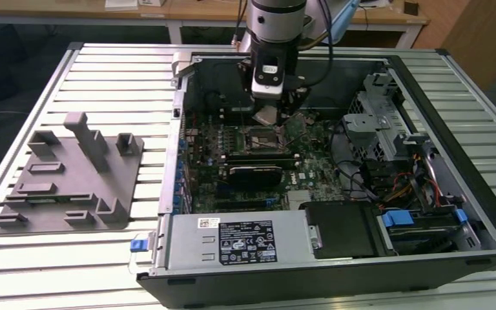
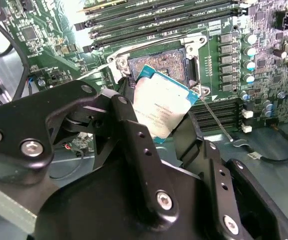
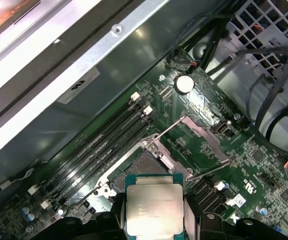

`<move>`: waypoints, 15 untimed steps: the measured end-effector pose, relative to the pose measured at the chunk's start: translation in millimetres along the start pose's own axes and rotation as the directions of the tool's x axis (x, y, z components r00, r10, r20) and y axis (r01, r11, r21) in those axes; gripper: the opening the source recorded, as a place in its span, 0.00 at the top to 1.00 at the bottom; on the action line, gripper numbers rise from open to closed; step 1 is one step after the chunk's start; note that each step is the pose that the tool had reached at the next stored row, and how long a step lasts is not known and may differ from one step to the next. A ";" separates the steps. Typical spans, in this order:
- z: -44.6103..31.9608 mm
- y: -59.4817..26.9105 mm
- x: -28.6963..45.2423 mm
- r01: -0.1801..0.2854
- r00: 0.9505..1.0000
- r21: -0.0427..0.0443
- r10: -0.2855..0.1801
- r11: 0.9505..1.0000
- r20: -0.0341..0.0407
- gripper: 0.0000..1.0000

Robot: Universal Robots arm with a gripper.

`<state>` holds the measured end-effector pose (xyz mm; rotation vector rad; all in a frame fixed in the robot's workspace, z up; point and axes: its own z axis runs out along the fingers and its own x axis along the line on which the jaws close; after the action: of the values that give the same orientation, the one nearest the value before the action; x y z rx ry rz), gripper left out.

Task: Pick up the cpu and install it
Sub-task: 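Place the cpu into insertion slot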

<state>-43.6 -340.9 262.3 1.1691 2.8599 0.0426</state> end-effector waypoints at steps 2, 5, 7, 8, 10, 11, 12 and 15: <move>0.0 0.0 0.0 -0.018 1.000 0.001 0.018 1.000 0.001 0.45; 0.0 0.0 0.0 -0.045 0.999 0.002 0.045 0.999 0.002 0.45; 0.0 0.0 0.0 -0.065 0.998 0.002 0.065 0.998 0.003 0.45; 0.0 0.0 0.0 -0.074 0.997 0.003 0.074 0.997 0.003 0.45; 0.0 0.0 0.0 -0.094 0.996 0.003 0.094 0.996 0.004 0.45; 0.0 0.0 0.0 -0.104 0.995 0.004 0.104 0.995 0.005 0.45; 0.0 0.0 0.0 -0.114 0.993 0.004 0.114 0.993 0.005 0.45; 0.0 0.0 0.0 -0.143 0.990 0.005 0.142 0.990 0.007 0.45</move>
<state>-43.6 -340.9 262.3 1.3700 2.7673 0.0366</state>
